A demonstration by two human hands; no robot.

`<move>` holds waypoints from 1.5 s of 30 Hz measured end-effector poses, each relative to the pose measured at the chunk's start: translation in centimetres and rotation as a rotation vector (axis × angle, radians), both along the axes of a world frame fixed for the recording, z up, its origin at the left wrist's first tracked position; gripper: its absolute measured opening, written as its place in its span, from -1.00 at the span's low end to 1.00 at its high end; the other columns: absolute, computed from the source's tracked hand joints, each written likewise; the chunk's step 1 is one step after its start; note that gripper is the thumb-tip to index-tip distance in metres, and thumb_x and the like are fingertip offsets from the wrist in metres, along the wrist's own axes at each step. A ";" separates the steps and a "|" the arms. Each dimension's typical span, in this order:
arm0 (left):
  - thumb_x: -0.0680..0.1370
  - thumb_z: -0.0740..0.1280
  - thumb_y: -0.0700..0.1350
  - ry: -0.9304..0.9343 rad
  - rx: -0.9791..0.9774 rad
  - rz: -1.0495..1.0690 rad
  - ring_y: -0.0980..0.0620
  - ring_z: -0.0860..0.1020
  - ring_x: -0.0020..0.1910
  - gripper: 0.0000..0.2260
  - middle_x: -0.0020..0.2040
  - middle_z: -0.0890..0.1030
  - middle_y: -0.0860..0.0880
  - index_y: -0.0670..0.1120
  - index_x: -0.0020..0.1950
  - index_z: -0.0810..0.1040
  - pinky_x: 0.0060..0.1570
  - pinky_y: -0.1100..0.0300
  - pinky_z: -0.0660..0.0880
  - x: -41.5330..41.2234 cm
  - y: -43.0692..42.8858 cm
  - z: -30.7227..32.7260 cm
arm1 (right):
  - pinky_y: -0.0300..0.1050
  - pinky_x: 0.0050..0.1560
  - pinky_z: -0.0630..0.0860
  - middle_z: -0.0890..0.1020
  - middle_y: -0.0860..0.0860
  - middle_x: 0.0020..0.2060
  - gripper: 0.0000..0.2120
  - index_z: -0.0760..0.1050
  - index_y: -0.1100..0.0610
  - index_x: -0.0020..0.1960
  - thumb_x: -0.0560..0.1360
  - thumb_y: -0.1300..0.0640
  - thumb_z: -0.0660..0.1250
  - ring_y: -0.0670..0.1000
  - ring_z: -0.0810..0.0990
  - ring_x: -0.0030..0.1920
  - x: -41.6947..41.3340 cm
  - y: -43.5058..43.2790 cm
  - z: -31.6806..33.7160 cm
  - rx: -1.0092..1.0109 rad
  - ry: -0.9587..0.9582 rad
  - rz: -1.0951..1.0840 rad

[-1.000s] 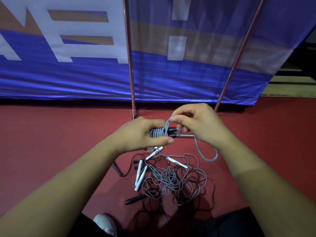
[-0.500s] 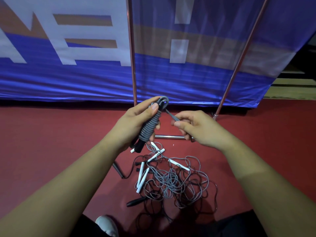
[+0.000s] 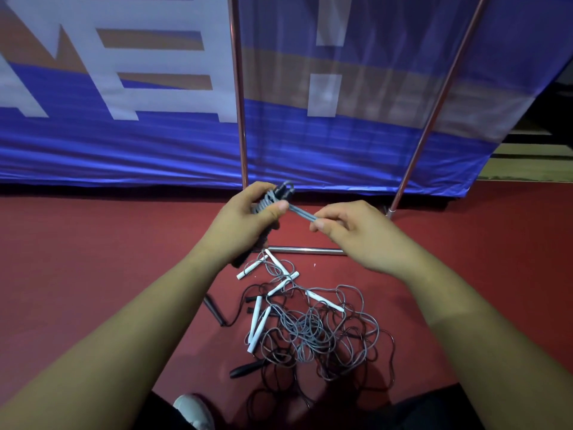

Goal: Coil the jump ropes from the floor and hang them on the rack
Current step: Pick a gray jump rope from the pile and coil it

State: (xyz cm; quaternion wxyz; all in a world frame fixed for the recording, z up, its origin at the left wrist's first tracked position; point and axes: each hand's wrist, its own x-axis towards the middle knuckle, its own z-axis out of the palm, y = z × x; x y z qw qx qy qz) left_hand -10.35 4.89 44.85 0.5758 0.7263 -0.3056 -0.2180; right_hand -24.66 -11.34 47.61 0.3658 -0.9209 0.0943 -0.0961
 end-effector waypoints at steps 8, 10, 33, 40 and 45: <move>0.46 0.37 0.32 -0.631 0.535 -0.078 -0.01 0.62 0.05 -0.59 0.06 0.66 0.13 0.28 0.28 0.45 0.01 0.03 0.56 -0.6 0.0 -1.2 | 0.09 -0.16 0.45 0.58 0.01 -0.34 -0.79 0.57 0.10 -0.16 0.58 0.04 0.29 0.03 0.51 -0.27 -0.2 0.3 0.0 -0.275 0.056 0.175; 0.46 0.36 0.34 -0.605 0.559 -0.252 0.24 0.62 -0.11 -0.58 -0.08 0.65 0.19 0.25 0.28 0.50 -0.09 0.16 0.54 -0.9 0.0 -0.8 | 0.08 -0.15 0.49 0.61 -0.03 -0.31 -0.84 0.61 0.06 -0.13 0.55 0.04 0.32 0.01 0.55 -0.24 -0.2 -0.1 -0.2 -0.263 0.016 0.164; 0.40 0.33 0.20 0.413 -0.206 -0.214 -0.08 0.44 -0.58 -0.57 -0.40 0.49 -0.20 -0.10 0.07 0.49 -0.51 0.22 0.40 -4.7 -0.5 0.0 | -0.21 -0.48 0.01 0.46 0.06 -0.48 -0.85 0.41 0.17 -0.16 0.59 0.21 0.28 -0.09 0.20 -0.59 0.6 0.2 -1.0 0.984 0.044 -0.090; 0.55 0.26 0.14 0.591 -0.289 -0.198 -0.06 0.44 -0.58 -0.65 -0.37 0.48 -0.18 -0.03 0.23 0.50 -0.54 0.22 0.45 -4.7 -0.6 0.3 | -0.24 -0.54 0.18 0.55 0.12 -0.41 -0.89 0.50 0.24 -0.03 0.58 0.19 0.32 -0.06 0.34 -0.56 0.6 0.9 -1.4 0.976 0.079 -0.178; 0.56 0.22 0.19 0.657 -0.281 -0.164 -0.05 0.43 -0.58 -0.69 -0.41 0.46 -0.09 -0.03 0.09 0.46 -0.52 0.24 0.40 -4.1 -0.4 0.8 | -0.20 -0.38 0.40 0.63 0.12 -0.32 -0.88 0.54 0.25 0.07 0.54 0.32 0.35 0.01 0.49 -0.39 0.0 0.9 -1.0 0.933 -0.182 -0.187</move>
